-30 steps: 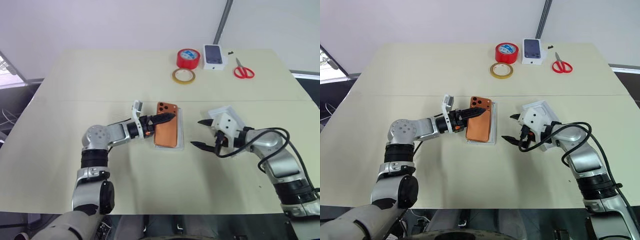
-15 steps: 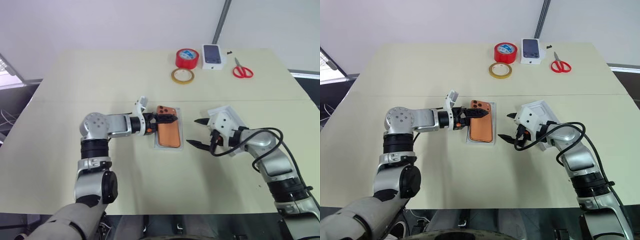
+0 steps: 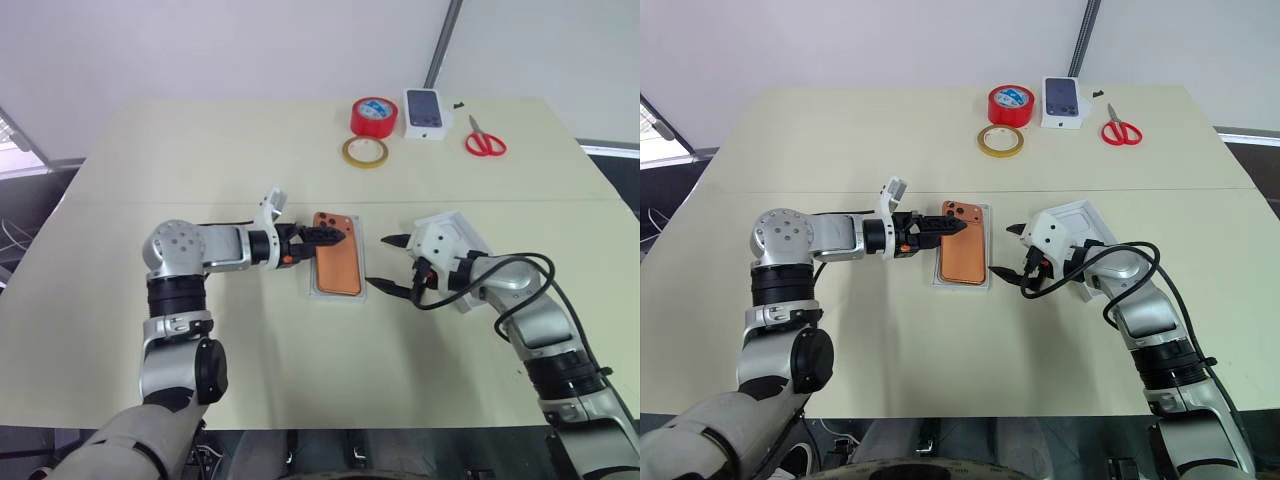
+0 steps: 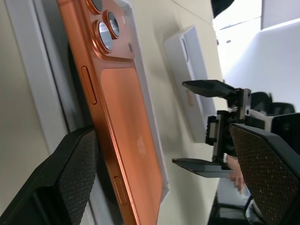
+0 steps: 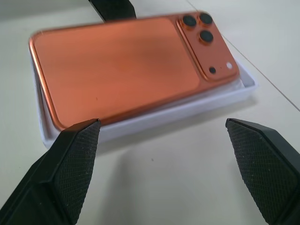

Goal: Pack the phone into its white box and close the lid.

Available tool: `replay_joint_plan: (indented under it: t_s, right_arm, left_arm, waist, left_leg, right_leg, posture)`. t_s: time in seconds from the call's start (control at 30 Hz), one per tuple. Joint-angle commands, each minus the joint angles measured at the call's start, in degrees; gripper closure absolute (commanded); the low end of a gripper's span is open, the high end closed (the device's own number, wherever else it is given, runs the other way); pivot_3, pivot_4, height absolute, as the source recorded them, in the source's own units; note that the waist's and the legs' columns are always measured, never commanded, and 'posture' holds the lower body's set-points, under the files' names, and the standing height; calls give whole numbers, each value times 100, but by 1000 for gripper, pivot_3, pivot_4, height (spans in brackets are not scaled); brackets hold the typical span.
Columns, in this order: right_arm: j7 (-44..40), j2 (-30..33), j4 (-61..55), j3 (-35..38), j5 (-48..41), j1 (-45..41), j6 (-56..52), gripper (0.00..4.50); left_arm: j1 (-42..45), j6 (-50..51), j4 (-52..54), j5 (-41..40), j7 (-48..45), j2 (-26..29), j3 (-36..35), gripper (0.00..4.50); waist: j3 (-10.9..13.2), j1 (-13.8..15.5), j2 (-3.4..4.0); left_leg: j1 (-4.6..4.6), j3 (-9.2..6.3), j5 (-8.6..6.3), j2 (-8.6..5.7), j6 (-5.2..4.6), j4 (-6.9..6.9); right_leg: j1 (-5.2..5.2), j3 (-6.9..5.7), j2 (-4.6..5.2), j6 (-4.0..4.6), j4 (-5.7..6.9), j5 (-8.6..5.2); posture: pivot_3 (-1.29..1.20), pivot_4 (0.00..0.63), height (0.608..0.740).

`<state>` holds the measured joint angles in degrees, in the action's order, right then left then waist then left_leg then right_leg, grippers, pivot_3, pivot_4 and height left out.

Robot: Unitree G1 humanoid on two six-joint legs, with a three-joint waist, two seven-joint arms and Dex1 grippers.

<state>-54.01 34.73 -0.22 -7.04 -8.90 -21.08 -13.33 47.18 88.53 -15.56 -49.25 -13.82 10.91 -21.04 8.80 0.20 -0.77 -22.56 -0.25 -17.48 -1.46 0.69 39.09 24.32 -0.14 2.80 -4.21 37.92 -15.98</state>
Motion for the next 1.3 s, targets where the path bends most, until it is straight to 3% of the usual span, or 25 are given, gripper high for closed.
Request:
replay_joint_plan:
  t_s: [0.03,0.23,0.3,0.33,0.4,0.47,0.53,0.57,0.6,0.63,0.87,1.1,1.3]
  right_arm:
    - [23,1,-38,51,14,-107,131,0]
    - [32,15,-20,124,-37,-78,58,0]
    - [119,-26,24,172,-42,-133,45,0]
    - [133,-35,65,176,-36,-161,65,257]
    - [188,-17,175,132,98,-204,296,872]
    - [338,-35,322,118,243,-265,474,1867]
    - [416,-39,432,96,335,-312,588,2975]
    - [485,-55,498,83,402,-337,681,3396]
    - [574,-79,571,62,489,-371,761,3973]
    - [634,-100,628,35,556,-400,800,4411]
    - [953,-364,757,-280,1007,-458,905,4465]
    - [1042,-533,756,-538,1241,-424,903,4465]
    - [570,-31,76,-276,916,87,527,4465]
  left_arm:
    - [203,-9,237,-38,-195,194,-36,14]
    - [508,-151,469,-31,-229,438,-177,14]
    - [395,-526,745,82,-492,603,139,522]
    - [234,-857,923,284,-704,780,499,818]
    - [-192,-1799,1170,950,-1203,1231,1423,1821]
    - [-631,-3127,1229,1767,-1728,1621,2258,2848]
    - [-958,-4207,1196,2102,-2222,1693,2491,3960]
    - [-1091,-4627,1132,2317,-2381,1745,2644,4377]
    - [-1244,-5166,1044,2572,-2549,1779,2798,4500]
    - [-1372,-5576,920,2767,-2671,1785,2899,4500]
    - [-1744,-7092,235,3671,-3019,1514,3403,4500]
    - [-1705,-6268,487,3369,-3710,1153,3620,4500]
    - [-1435,-5987,559,3415,-3851,534,3805,4500]
  waist:
    - [0,8,0]
    - [0,12,0]
    - [0,2,0]
    - [0,-7,0]
    - [-2,-52,5]
    - [-5,-102,10]
    - [-3,-102,11]
    - [-1,-89,10]
    - [0,-84,9]
    - [0,-83,9]
    - [0,-79,10]
    - [-1,-72,11]
    - [-3,57,14]
  left_leg:
    - [0,0,0,0,0,0]
    - [0,0,0,0,0,1]
    - [0,0,0,0,0,0]
    - [0,0,0,0,0,-1]
    - [4,0,2,0,4,-5]
    - [7,0,5,0,9,-9]
    - [13,4,8,0,14,-17]
    - [12,4,8,2,15,-17]
    - [9,4,8,2,14,-16]
    - [5,3,8,2,13,-13]
    - [2,4,-2,3,-6,-8]
    - [2,5,-26,3,-48,-1]
    - [1,5,-33,1,-61,7]
  right_leg:
    - [0,0,0,0,0,0]
    - [0,0,0,0,0,0]
    - [0,0,1,0,0,0]
    - [0,0,1,0,0,0]
    - [0,1,0,0,0,0]
    - [-1,2,1,1,1,0]
    - [-2,6,-1,2,0,-1]
    - [-1,6,-1,3,0,-1]
    - [0,6,-1,3,-1,-1]
    - [1,6,0,3,-3,-1]
    - [0,6,3,3,-4,-1]
    - [0,5,3,2,2,-1]
    - [-7,4,4,2,2,-1]
  posture:
    - [0,150,740]
    - [0,150,740]
    - [0,150,740]
    - [0,150,740]
    - [0,150,740]
    - [0,150,740]
    - [0,150,740]
    - [0,150,740]
    - [0,150,740]
    - [0,150,740]
    - [0,150,740]
    - [0,150,740]
    - [0,150,740]
